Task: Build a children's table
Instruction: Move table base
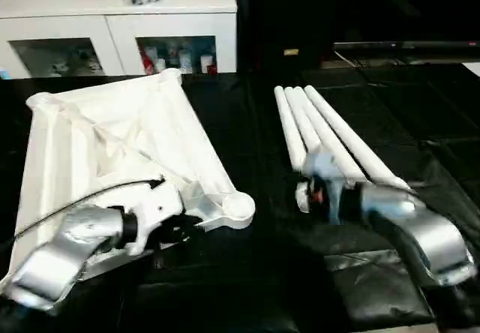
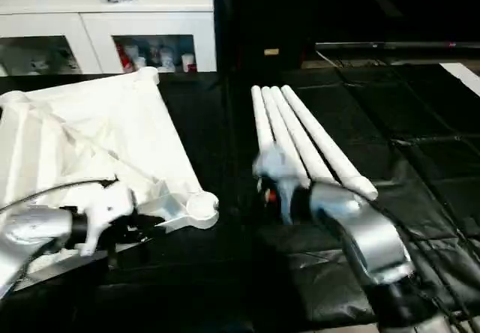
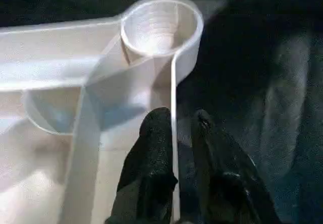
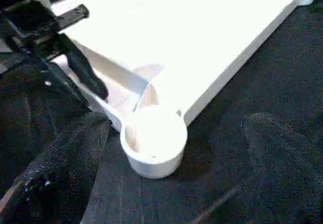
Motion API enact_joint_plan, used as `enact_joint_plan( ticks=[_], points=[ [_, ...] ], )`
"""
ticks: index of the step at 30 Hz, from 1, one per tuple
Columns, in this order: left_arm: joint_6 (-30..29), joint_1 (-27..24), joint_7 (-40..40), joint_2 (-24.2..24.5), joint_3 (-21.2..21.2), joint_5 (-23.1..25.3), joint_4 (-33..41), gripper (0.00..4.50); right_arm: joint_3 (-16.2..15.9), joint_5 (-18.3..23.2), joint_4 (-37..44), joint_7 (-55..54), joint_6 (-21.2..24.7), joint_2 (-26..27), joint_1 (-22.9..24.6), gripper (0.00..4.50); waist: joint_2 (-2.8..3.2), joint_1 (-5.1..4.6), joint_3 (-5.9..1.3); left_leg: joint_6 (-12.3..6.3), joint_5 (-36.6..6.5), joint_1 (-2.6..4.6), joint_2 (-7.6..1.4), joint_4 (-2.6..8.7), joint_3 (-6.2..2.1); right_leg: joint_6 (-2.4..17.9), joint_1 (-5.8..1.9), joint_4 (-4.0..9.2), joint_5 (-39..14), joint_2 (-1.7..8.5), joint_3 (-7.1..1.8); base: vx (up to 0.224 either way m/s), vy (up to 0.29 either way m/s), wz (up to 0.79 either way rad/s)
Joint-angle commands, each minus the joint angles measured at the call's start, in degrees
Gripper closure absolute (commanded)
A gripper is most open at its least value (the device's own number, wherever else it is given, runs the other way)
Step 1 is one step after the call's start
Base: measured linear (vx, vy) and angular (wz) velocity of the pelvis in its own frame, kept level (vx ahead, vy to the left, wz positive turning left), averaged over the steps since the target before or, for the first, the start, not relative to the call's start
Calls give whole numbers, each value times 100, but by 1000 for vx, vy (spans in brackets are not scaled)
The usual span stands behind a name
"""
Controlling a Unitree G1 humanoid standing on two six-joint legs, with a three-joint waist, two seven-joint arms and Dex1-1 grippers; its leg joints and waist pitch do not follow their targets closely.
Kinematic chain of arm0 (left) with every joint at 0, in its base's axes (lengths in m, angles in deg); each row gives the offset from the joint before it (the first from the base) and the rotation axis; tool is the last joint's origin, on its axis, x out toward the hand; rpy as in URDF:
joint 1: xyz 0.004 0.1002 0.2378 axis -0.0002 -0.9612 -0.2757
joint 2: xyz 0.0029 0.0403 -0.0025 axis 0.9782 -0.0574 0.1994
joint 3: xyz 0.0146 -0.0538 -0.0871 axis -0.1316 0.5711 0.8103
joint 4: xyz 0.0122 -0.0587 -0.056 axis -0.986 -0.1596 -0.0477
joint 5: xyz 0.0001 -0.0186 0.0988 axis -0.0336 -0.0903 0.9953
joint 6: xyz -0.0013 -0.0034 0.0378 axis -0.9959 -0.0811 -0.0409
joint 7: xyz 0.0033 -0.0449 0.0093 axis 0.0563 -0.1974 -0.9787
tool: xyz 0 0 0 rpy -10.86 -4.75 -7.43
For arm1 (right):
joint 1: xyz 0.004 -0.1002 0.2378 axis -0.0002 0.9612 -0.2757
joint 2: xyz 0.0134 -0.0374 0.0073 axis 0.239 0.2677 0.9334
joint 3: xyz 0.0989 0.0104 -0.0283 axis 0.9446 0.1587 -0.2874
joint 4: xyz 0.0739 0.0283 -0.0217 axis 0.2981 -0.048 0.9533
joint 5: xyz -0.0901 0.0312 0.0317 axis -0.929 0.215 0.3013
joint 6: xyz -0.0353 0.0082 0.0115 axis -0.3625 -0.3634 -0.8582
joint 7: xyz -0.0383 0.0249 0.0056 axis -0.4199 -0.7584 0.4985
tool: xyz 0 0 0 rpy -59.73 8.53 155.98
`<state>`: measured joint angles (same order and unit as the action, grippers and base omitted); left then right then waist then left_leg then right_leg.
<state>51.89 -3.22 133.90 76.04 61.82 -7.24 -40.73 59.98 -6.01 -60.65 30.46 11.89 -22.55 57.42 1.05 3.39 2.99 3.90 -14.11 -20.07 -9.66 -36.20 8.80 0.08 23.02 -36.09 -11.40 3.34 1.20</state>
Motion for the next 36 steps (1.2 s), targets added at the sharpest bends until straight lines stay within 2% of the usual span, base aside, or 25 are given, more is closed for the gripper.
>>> enact_joint_plan(
  ticks=[1, 2, 4, 7, 10, 14, 15, 16, 18, 19, 21, 24, 25, 26, 29, 31, 32, 34, 36],
  points=[
    [-109, -36, 57, 66, 191, -158, 219, 333, 107, 147, -8, -82, -101, 116, -72, 0, 29, 5, -296, 41, -668, -13, -255, 543, -58, 1406, -260, 380, -788, 378, -231, 0, 0, 0],
    [-209, -72, 61, 78, 329, -285, 373, 333, 147, 193, -43, -127, -246, 260, -122, 0, 17, 5, -299, 32, -660, -13, -255, 543, -53, 1398, -261, 381, -801, 383, -235, 0, 0, 0],
    [-261, -95, 50, 82, 417, -352, 458, 310, 151, 123, -74, -213, -330, 336, -162, 0, 23, 7, -293, 63, -660, -11, -263, 555, -55, 1376, -252, 376, -848, 382, -228, 0, 0, 0],
    [-305, -144, -75, 51, 541, -422, 626, 290, 335, -15, -226, -772, -711, 771, -257, 0, 39, 0, -284, 142, -772, -3, -253, 565, -47, 1309, -232, 394, -1056, 380, -234, 0, 0, 0],
    [-572, -248, -228, -58, 671, -664, 1034, 266, 539, -113, -350, -1462, -682, 1171, -427, 0, 50, -10, -289, 214, -724, 4, -245, 576, -43, 1265, -223, 383, -997, 360, -234, 0, 0, 0],
    [-681, -320, -341, -162, 690, -729, 1221, 235, 707, -175, -470, -1979, -573, 1410, -529, 0, 63, -8, -300, 246, -620, 0, -219, 571, -24, 1209, -235, 382, -818, 335, -236, 0, 0, 0],
    [-694, -336, -357, -176, 689, -728, 1247, 235, 689, -365, -532, -2179, -660, 1404, -567, 0, 59, -5, -304, 252, -572, -6, -212, 571, -25, 1191, -244, 381, -783, 333, -236, 0, 0, 0],
    [-703, -347, -368, -185, 689, -728, 1264, 214, 663, -526, -579, -2328, -741, 1388, -595, 0, 56, -3, -307, 268, -510, -9, -203, 571, -22, 1162, -250, 380, -736, 323, -231, 0, 0, 0],
    [-780, -371, -402, -184, 692, -761, 1354, 209, 877, -524, -718, -2724, -385, 1497, -740, 0, 64, -11, -303, 294, -471, -14, -195, 574, -23, 1150, -254, 377, -694, 315, -233, 0, 0, 0],
    [-830, -374, -416, -176, 693, -784, 1397, 202, 919, -552, -779, -2881, 84, 1480, -841, 0, 60, -12, -312, 311, -465, -10, -189, 569, -21, 1148, -260, 373, -668, 308, -233, 0, 0, 0],
    [-967, -371, -444, -132, 696, -811, 1511, 179, 1010, -720, -1080, -3245, 514, 1479, -1104, 0, 74, -22, -311, 365, -442, 1, -181, 571, -25, 1165, -256, 363, -639, 293, -225, 0, 0, 0],
    [-1097, -354, -498, -113, 688, -825, 1617, 166, 1110, -764, -1460, -3565, 704, 1544, -1375, 0, 68, -24, -308, 417, -487, -5, -179, 568, -18, 1126, -261, 365, -681, 298, -226, 0, 0, 0],
    [-1132, -354, -511, -109, 683, -829, 1649, 158, 1087, -798, -1605, -3594, 729, 1545, -1446, 0, 46, -35, -320, 407, -448, -4, -174, 563, -15, 1143, -265, 349, -605, 296, -226, 0, 0, 0],
    [-1138, -354, -513, -109, 683, -831, 1653, 149, 1081, -807, -1629, -3596, 730, 1544, -1457, 0, 57, -35, -317, 399, -448, -10, -178, 559, -13, 1158, -263, 350, -564, 301, -225, 0, 0, 0],
    [-1230, -372, -558, -98, 669, -830, 1722, 130, 962, -932, -2061, -3566, 795, 1528, -1651, 0, 31, -29, -321, 350, -369, -21, -177, 548, -4, 1198, -276, 340, -433, 297, -223, 0, 0, 0],
    [-1246, -379, -573, -89, 663, -823, 1736, 124, 944, -946, -2138, -3566, 831, 1530, -1702, 0, 41, -24, -323, 339, -353, -17, -179, 544, -5, 1216, -276, 337, -420, 301, -222, 0, 0, 0],
    [-1259, -395, -588, -86, 663, -824, 1755, 103, 971, -951, -2262, -3640, 1028, 1548, -1789, 0, 21, -26, -320, 321, -327, -21, -175, 542, 2, 1217, -281, 339, -412, 293, -224, 0, 0, 0],
    [-1311, -420, -620, -88, 666, -837, 1811, 95, 1023, -1013, -2486, -3809, 1172, 1574, -1925, 0, 11, -24, -320, 327, -305, -23, -179, 545, -1, 1230, -280, 331, -439, 299, -222, 0, 0, 0],
    [-1355, -442, -649, -89, 670, -854, 1858, 75, 1022, -1017, -2641, -3836, 1207, 1584, -1993, 0, 19, -12, -320, 343, -340, -13, -182, 542, 3, 1206, -274, 336, -521, 304, -224, 0, 0, 0]
  ],
)
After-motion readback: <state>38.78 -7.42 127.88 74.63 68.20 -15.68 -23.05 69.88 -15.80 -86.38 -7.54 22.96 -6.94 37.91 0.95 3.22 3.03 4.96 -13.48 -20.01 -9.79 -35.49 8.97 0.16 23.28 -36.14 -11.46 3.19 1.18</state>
